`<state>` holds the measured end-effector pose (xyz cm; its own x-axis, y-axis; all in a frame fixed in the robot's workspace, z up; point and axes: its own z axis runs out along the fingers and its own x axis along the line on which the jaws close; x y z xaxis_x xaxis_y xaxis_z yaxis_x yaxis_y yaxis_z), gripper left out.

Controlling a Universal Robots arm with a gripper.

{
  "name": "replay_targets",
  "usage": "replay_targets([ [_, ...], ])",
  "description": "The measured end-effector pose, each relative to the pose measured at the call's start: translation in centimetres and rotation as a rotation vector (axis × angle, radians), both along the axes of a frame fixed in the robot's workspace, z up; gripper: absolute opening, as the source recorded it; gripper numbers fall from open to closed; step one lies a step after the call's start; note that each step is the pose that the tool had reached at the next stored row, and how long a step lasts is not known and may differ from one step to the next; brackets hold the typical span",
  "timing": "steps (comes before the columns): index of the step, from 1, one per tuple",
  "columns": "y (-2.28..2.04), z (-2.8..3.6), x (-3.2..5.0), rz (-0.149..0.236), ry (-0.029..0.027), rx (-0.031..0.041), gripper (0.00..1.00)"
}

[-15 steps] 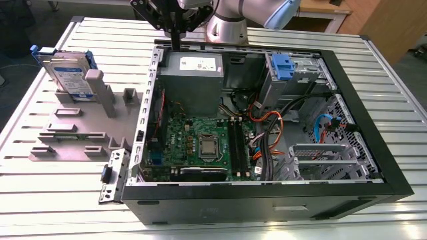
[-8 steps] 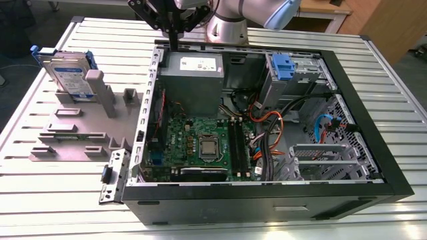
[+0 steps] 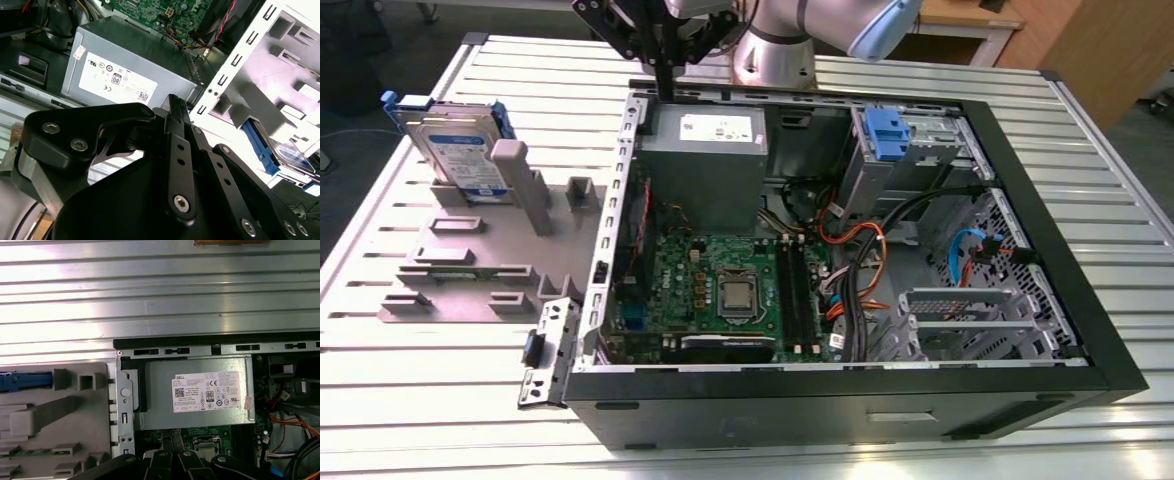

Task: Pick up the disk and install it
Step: 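Reach for the disk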

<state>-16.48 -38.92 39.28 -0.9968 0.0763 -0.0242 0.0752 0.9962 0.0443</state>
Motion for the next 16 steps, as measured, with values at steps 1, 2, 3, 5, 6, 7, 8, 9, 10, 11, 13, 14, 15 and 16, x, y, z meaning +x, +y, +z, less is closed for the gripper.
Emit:
replay_targets([
  [1,0.0,0.0,-0.02,0.0,0.0,0.0,0.11],
  [2,0.0,0.0,-0.05,0.0,0.0,0.0,0.11],
  [3,0.0,0.0,-0.07,0.0,0.0,0.0,0.11],
  [5,0.0,0.0,-0.1,0.0,0.0,0.0,0.11],
  [6,0.0,0.0,-0.11,0.0,0.0,0.0001,0.11],
  [7,0.0,0.0,-0.12,0.0,0.0,0.0,0.11],
  [8,0.0,0.0,-0.13,0.0,0.0,0.0001,0.11],
  [9,0.0,0.0,-0.15,0.0,0.0,0.0,0.11],
  [10,0.0,0.0,-0.17,0.0,0.0,0.0,0.11],
  [11,0.0,0.0,-0.19,0.0,0.0,0.0,0.11],
  [13,0.0,0.0,-0.23,0.0,0.0,0.0,0.11],
  [14,0.0,0.0,-0.26,0.0,0.0,0.0,0.11],
  [15,0.0,0.0,-0.28,0.0,0.0,0.0,0.11],
  [16,0.0,0.0,-0.3,0.0,0.0,0.0,0.11],
])
